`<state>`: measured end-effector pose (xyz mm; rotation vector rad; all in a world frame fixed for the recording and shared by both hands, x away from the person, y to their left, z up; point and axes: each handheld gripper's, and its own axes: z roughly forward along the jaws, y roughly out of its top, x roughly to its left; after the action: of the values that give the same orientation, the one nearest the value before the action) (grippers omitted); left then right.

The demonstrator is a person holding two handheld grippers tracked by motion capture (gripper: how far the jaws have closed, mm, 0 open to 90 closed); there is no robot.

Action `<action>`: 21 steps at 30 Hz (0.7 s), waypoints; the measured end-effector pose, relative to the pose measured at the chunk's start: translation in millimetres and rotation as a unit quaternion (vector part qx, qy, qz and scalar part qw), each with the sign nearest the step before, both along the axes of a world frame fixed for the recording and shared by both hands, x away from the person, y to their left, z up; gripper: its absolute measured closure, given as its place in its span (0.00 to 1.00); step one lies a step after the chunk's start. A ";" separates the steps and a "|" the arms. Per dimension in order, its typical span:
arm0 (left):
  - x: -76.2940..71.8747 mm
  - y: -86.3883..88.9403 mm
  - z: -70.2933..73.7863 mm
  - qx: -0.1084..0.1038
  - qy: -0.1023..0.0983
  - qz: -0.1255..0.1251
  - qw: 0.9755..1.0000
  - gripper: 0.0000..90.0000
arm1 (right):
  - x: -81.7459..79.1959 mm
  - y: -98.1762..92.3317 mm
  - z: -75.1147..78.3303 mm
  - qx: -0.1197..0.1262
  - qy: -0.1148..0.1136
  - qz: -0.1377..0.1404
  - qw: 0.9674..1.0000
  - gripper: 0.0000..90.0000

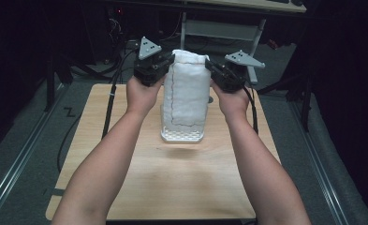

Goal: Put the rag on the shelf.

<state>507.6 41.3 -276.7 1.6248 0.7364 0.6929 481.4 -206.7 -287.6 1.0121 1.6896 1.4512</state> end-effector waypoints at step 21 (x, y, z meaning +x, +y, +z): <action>61.9 -5.3 -67.4 0.028 0.119 0.040 0.992 0.92 | 66.9 6.3 -54.1 -0.045 0.098 -0.003 0.994 0.94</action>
<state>569.5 36.0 -344.1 1.7566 0.9654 0.5878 548.3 -200.4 -341.6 1.1399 1.8720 1.2927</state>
